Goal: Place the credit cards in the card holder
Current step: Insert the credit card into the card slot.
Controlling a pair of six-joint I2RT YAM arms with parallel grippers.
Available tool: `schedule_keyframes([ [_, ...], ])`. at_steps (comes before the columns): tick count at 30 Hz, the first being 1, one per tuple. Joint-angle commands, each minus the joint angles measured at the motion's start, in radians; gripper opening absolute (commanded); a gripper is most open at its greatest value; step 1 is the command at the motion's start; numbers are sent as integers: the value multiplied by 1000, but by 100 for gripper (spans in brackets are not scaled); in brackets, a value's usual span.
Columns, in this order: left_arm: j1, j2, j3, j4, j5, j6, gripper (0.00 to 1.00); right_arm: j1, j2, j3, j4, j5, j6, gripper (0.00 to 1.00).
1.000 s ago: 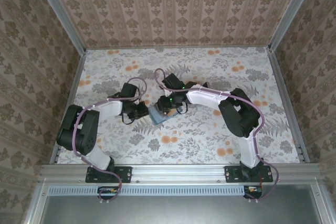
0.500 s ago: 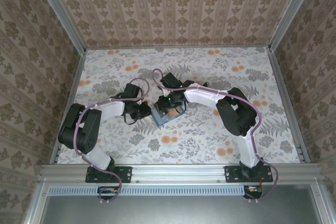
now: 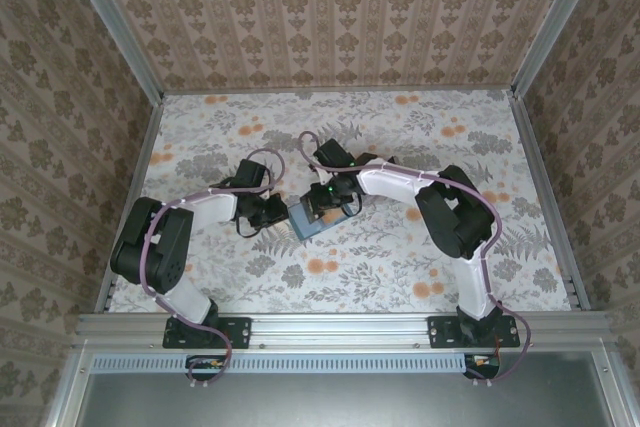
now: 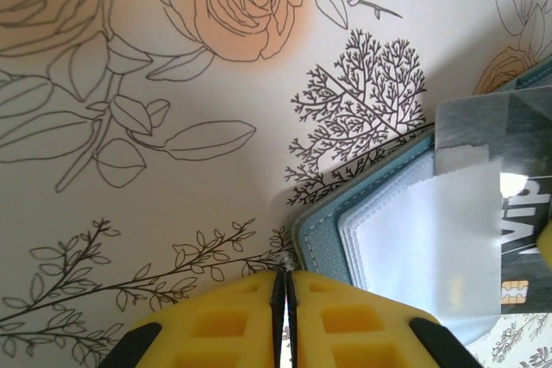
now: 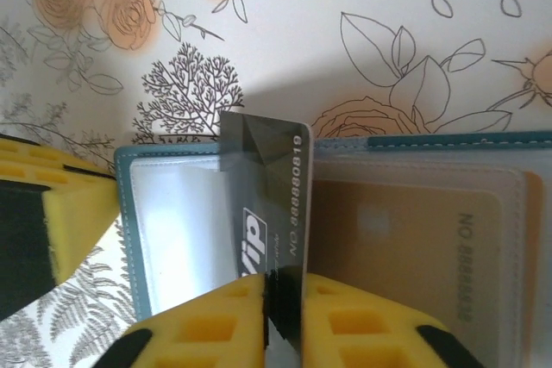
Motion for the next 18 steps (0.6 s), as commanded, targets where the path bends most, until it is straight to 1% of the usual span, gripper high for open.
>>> schedule_keyframes([
  [1,8,29,-24,1,-12,-8,14,-16,-40,-15,-26,-12,-3,11],
  [7,7,34,-23,1,-9,-7,15,-20,-20,15,-76,-41,-31,6],
  [14,8,44,-21,4,-8,-6,15,-20,-9,-1,-97,-78,-71,5],
  [18,5,48,-22,9,-6,-8,15,-22,-10,-25,-96,-75,-85,5],
])
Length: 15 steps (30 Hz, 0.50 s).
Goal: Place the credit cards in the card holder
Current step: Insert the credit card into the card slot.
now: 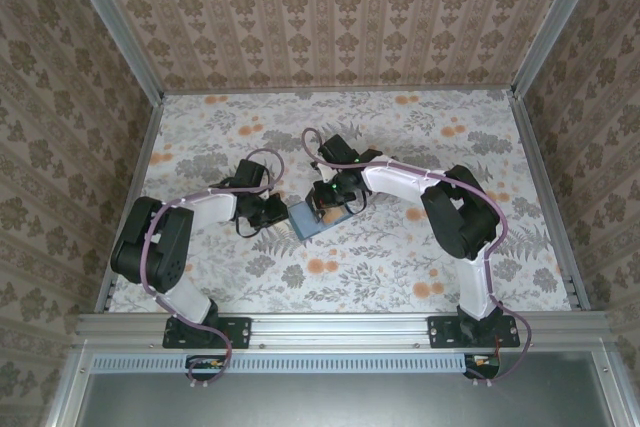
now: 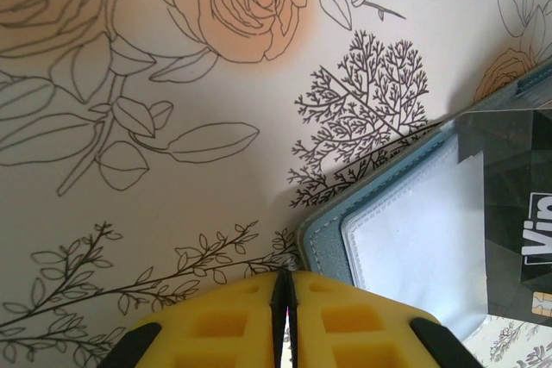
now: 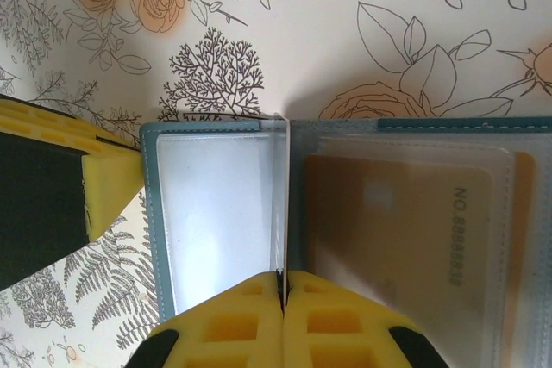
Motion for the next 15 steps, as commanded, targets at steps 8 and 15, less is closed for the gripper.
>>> schedule_keyframes([
  [8,-5,43,-12,-3,-21,-10,14,-3,17,-33,-78,-30,-61,5],
  [15,-14,52,-3,-3,-23,-15,14,10,52,-30,-75,-45,-63,5],
])
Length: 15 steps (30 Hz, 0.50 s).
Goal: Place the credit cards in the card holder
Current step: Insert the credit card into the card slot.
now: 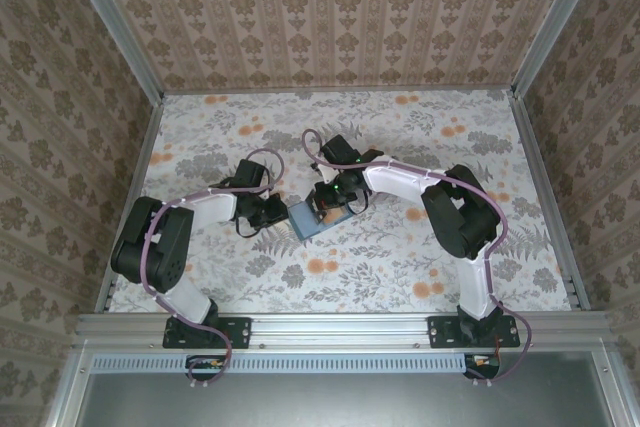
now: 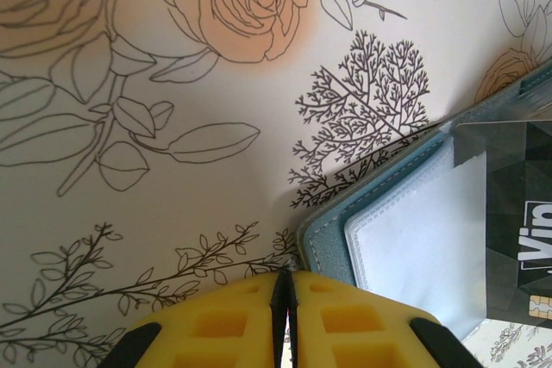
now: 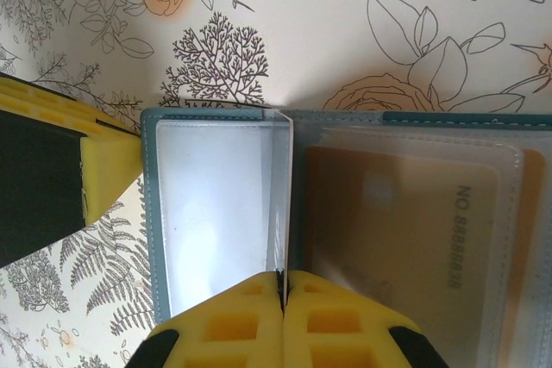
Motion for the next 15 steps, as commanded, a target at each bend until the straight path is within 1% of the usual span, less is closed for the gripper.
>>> schedule_keyframes([
  [1,-15,51,0,-5,-23,-14,15,16,56,-20,-73,-15,-20,5],
  [6,-17,47,6,-13,-26,-13,15,25,80,-14,-79,25,-27,5],
  [8,-18,49,8,-15,-26,-13,15,31,82,-13,-115,40,-34,5],
  [15,-21,53,16,-21,-28,-9,14,21,47,-19,-125,25,-35,5],
])
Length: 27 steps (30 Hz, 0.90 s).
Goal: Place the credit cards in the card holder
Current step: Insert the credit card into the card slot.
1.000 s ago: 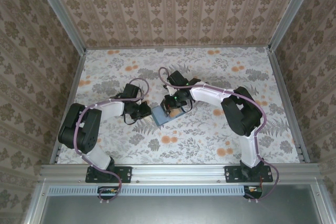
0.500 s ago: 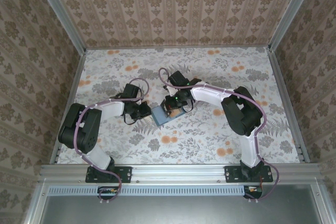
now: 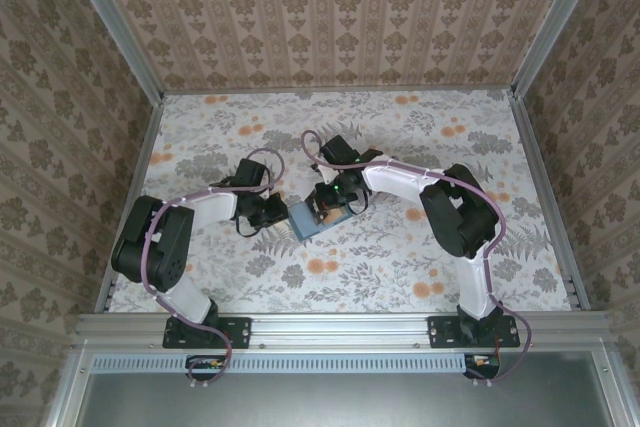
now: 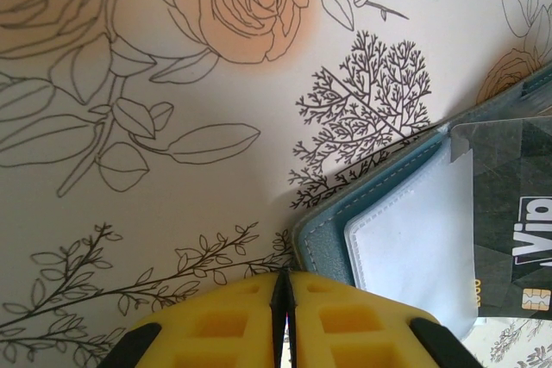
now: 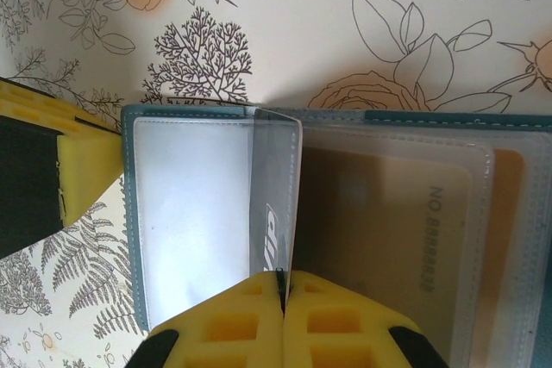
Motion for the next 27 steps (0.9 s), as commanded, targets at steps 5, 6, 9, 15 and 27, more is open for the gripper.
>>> schedule_keyframes([
  [5,-20,49,6,-11,-32,-6,14,3,-18,-58,-84,-21,-6,4],
  [6,-20,52,8,-10,-32,-5,14,2,-17,-56,-83,-33,-6,4],
  [9,-20,55,11,-8,-27,-5,14,2,-7,-63,-76,-73,-6,4],
  [15,-21,54,11,-12,-30,-2,14,-3,28,-97,-22,-79,-7,4],
  [27,-21,63,11,-10,-32,-3,14,21,105,-11,-23,-8,-12,5],
])
